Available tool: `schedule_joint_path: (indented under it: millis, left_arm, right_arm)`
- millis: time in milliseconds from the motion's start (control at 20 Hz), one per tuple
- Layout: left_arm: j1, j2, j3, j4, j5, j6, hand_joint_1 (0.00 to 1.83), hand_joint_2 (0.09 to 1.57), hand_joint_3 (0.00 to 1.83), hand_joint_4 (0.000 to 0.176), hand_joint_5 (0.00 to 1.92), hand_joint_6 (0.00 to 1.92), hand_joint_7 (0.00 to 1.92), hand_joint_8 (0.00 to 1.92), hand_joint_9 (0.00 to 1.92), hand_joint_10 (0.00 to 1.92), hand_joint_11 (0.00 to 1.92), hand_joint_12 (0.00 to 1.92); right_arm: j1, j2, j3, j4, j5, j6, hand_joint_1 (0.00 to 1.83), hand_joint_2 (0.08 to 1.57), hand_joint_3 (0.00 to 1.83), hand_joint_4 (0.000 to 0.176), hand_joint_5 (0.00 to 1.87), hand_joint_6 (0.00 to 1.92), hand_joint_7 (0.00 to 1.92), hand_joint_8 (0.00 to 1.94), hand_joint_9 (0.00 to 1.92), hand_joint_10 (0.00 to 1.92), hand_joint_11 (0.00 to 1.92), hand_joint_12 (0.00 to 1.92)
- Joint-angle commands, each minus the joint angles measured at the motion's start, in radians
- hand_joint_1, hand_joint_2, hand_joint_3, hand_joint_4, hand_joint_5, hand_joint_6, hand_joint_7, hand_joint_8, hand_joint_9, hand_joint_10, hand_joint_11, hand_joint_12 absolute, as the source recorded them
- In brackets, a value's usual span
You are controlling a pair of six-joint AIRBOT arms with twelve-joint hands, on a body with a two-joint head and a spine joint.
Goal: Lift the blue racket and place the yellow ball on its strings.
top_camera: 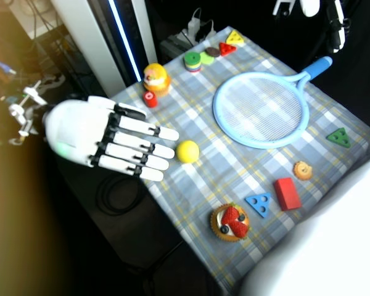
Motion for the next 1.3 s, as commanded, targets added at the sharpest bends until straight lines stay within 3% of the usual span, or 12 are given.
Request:
schedule_joint_path:
  millis: [0,50,150,200,450,550,700,800,950,1050,1150,1250]
  left_arm:
    - [-0.020,-0.008,0.018,-0.001,-0.073,0.005,0.52,1.02,0.00,0.135,0.28,0.00,0.36,0.00,0.36,0.02,0.00,1.19]
    - [-0.053,-0.016,0.026,0.000,-0.030,0.053,0.51,1.02,0.00,0.160,0.22,0.00,0.33,0.00,0.34,0.01,0.00,1.12]
    - [-0.142,-0.031,0.038,-0.018,0.071,0.192,0.47,1.03,0.00,0.173,0.19,0.00,0.30,0.00,0.31,0.00,0.00,0.99]
    - [-0.175,-0.037,0.043,-0.033,0.114,0.255,0.53,1.00,0.00,0.176,0.15,0.00,0.27,0.00,0.29,0.00,0.00,0.89]
    - [-0.183,0.000,0.029,-0.181,0.186,0.546,0.62,0.96,0.00,0.176,0.08,0.00,0.18,0.00,0.22,0.00,0.00,0.77]
    - [-0.183,0.019,0.011,-0.239,0.202,0.683,0.68,0.94,0.00,0.176,0.10,0.01,0.14,0.00,0.21,0.00,0.00,0.73]
    - [-0.183,0.031,-0.017,-0.340,0.210,0.947,0.73,0.94,0.00,0.176,0.09,0.00,0.13,0.00,0.18,0.00,0.00,0.58]
    - [-0.184,0.026,-0.012,-0.388,0.226,1.050,0.78,0.92,0.00,0.176,0.12,0.01,0.18,0.01,0.20,0.00,0.00,0.68]
    - [-0.224,-0.029,0.047,-0.467,0.290,1.170,0.78,0.91,0.00,0.176,0.11,0.00,0.17,0.00,0.15,0.00,0.00,0.53]
    - [-0.296,-0.081,0.090,-0.529,0.359,1.346,0.79,0.92,0.00,0.176,0.02,0.00,0.13,0.00,0.12,0.00,0.00,0.43]
    - [-0.353,-0.126,0.123,-0.578,0.411,1.508,0.69,0.94,0.00,0.176,0.00,0.00,0.12,0.00,0.10,0.00,0.00,0.18]
    - [-0.376,-0.157,0.153,-0.634,0.436,1.605,0.69,0.90,0.00,0.176,0.10,0.00,0.26,0.00,0.20,0.00,0.00,0.39]
  right_arm:
    - [0.012,0.003,0.004,0.018,0.125,0.005,0.86,1.27,0.01,0.022,0.44,0.01,0.46,0.01,0.43,0.01,0.23,0.49]
    - [0.012,0.001,0.006,0.018,0.123,0.005,0.88,1.27,0.00,0.003,0.46,0.00,0.48,0.00,0.46,0.00,0.26,0.47]
    - [0.005,0.000,0.008,0.020,0.120,0.005,0.91,1.27,0.00,0.000,0.47,0.00,0.50,0.00,0.47,0.01,0.28,0.47]
    - [-0.006,0.003,0.007,0.021,0.120,0.007,0.92,1.27,0.00,0.000,0.47,0.00,0.50,0.00,0.47,0.01,0.28,0.47]
    - [-0.017,0.016,0.007,0.005,0.119,0.016,0.92,1.28,0.00,0.000,0.46,0.00,0.50,0.00,0.48,0.00,0.28,0.46]
    - [-0.017,0.020,0.007,-0.002,0.108,0.016,0.87,1.27,0.00,0.016,0.47,0.00,0.51,0.00,0.49,0.01,0.27,0.45]
    - [-0.016,0.023,0.008,-0.014,0.095,0.019,0.87,1.27,0.00,0.003,0.47,0.00,0.54,0.01,0.52,0.01,0.30,0.45]
    - [-0.010,0.023,0.008,-0.019,0.088,0.019,0.87,1.27,0.00,0.000,0.46,0.00,0.53,0.00,0.52,0.00,0.34,0.38]
    - [-0.011,0.023,0.008,-0.020,0.085,0.022,0.91,1.26,0.00,0.000,0.47,0.00,0.54,0.00,0.54,0.00,0.42,0.27]
    - [-0.019,0.023,0.009,-0.022,0.082,0.026,0.92,1.26,0.00,0.000,0.49,0.00,0.56,0.00,0.54,0.00,0.43,0.24]
    - [-0.025,0.023,0.009,-0.021,0.082,0.026,0.90,1.28,0.01,0.000,0.47,0.00,0.54,0.00,0.52,0.00,0.39,0.22]
    - [-0.027,0.022,0.011,-0.023,0.082,0.026,0.91,1.28,0.00,0.000,0.47,0.00,0.55,0.00,0.52,0.00,0.39,0.21]
